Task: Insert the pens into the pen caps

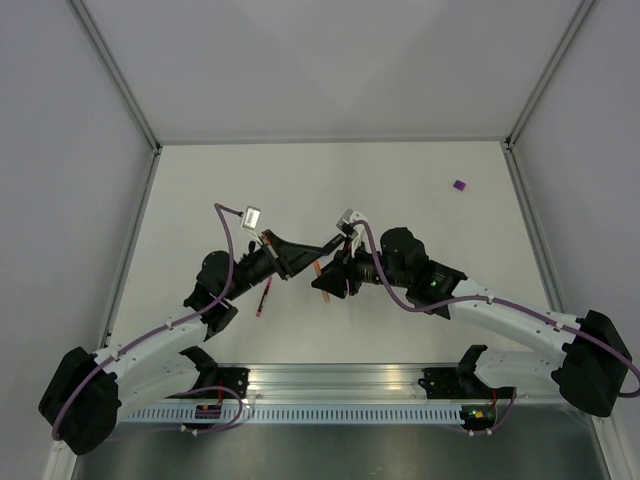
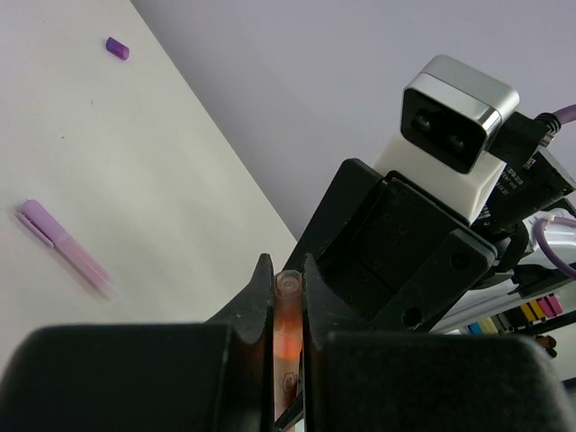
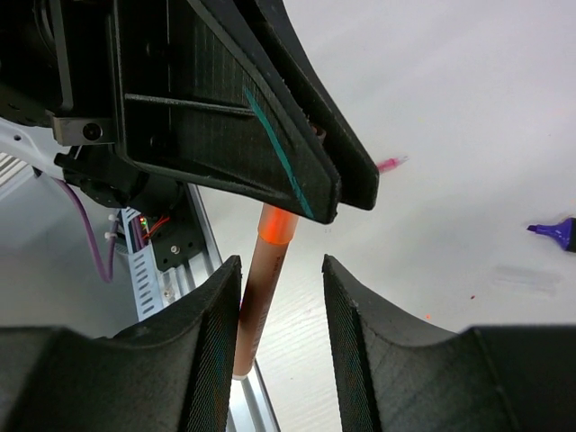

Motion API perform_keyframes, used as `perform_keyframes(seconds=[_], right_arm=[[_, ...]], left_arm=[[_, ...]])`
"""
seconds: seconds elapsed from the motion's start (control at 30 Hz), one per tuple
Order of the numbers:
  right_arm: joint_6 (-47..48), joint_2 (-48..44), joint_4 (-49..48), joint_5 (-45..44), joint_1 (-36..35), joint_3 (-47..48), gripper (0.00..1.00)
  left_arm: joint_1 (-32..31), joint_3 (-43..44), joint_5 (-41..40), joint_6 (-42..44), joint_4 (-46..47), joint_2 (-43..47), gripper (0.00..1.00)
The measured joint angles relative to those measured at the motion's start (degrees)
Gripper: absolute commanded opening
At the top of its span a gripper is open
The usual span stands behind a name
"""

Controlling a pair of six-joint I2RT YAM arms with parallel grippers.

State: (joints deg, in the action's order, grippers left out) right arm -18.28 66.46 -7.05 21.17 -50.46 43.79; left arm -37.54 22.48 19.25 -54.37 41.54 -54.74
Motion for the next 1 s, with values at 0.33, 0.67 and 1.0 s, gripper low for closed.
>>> perform_keyframes(seconds=[0.33,0.67,1.0], right_arm=[[-3.82,0.09,-4.83,2.75,-0.02,-4.0,0.41],[-6.54,-0.37,-5.99,2.8,-0.09,-4.68,0.0],[-3.17,3.76,6.45,-1.68,-0.7,7.52,0.0]], left_arm=[[0.0,0.0,-1.64,0.42,-2.69,2.14,0.02],[0.0,-0.22,-3.67,2.01,-3.82,4.66,0.02],[1.18,-2.16,-8.0,1.92,5.84,3.65,0.02]])
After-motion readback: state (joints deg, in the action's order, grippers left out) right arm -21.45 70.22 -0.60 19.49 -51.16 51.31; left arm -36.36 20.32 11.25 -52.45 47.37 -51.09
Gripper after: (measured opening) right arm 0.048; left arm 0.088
